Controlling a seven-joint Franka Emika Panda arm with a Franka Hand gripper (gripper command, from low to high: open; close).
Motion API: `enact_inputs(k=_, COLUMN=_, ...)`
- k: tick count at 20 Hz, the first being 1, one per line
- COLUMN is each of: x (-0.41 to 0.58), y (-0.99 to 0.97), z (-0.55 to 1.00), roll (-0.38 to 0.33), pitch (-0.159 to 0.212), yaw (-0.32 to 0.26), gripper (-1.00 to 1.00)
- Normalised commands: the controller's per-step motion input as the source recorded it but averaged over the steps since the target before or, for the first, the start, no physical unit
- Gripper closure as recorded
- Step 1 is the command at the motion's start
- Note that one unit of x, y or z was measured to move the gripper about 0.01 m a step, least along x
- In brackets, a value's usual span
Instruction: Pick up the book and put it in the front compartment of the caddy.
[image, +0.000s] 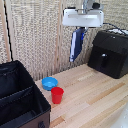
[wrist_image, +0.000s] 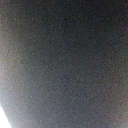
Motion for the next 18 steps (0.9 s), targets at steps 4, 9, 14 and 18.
enact_inputs(k=4, x=-0.021, y=0.67, z=0.21, roll=0.005, pitch=0.01, yaw=-0.122, gripper=1.0)
enact_inputs(k=9, x=-0.003, y=0.75, z=0.15, roll=-0.015, pitch=0.003, yaw=-0.124, gripper=1.0)
enact_inputs(k=14, x=0.0, y=0.79, z=0.17, roll=-0.008, pitch=0.016, yaw=-0.09, gripper=1.0)
enact_inputs(k=18, x=-0.001, y=0.8, z=0.22, roll=0.0, pitch=0.002, yaw=-0.078, gripper=1.0)
